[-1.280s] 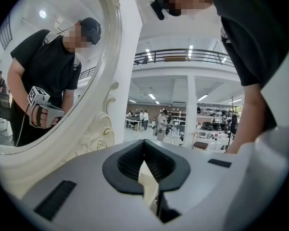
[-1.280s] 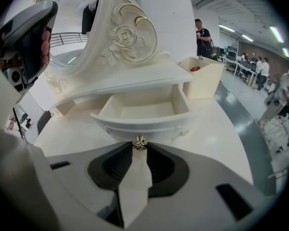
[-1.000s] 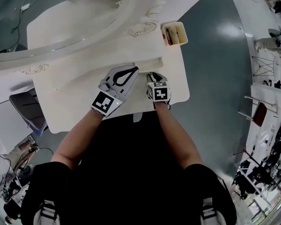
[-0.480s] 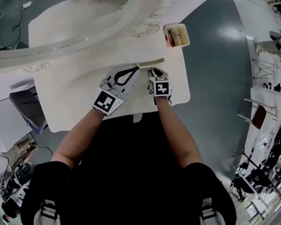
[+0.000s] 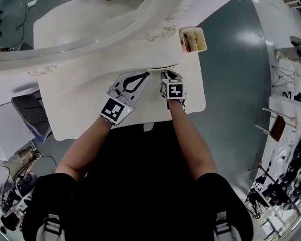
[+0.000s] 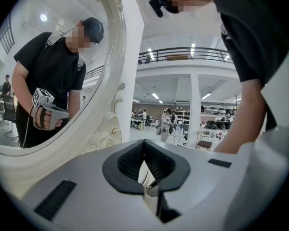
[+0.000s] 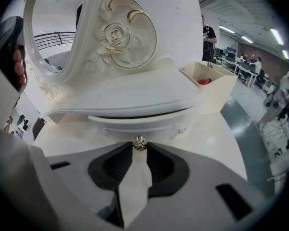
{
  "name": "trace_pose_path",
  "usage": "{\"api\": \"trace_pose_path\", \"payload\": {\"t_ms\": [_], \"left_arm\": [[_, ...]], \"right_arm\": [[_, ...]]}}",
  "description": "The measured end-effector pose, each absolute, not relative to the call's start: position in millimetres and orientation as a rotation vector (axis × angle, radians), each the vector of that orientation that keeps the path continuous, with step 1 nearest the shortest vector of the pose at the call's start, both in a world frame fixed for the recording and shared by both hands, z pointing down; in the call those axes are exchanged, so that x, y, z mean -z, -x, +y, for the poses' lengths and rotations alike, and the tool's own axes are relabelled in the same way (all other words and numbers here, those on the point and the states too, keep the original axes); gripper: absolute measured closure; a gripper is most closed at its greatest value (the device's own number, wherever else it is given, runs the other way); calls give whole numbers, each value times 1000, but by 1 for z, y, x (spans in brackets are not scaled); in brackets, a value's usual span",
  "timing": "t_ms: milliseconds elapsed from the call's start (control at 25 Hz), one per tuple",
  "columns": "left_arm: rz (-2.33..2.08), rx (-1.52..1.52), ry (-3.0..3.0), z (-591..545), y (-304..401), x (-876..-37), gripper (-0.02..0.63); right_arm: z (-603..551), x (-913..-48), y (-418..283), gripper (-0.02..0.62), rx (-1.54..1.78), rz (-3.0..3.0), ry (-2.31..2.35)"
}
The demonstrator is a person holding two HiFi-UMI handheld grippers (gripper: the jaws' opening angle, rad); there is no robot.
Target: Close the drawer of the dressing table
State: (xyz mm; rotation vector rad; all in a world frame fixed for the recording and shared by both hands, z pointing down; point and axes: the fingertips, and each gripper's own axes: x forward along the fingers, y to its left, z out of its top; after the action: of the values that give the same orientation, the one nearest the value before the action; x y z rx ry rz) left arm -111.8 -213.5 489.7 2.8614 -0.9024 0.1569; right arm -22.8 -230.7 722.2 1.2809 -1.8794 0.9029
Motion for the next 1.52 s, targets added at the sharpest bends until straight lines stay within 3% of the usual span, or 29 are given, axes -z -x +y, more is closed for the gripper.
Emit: {"api": "trace_pose_path", "payload": {"t_ms": [1040,1520], "left_arm": [[-953,-152,-2865,-193,158,-475,612],[-1027,-130,-2848,-172,154,-458,612]], "right_arm": [[-254,-720,28,486,-890,-1879,-1359],[-201,-637,23,479,-792,-2091,-1357]]}}
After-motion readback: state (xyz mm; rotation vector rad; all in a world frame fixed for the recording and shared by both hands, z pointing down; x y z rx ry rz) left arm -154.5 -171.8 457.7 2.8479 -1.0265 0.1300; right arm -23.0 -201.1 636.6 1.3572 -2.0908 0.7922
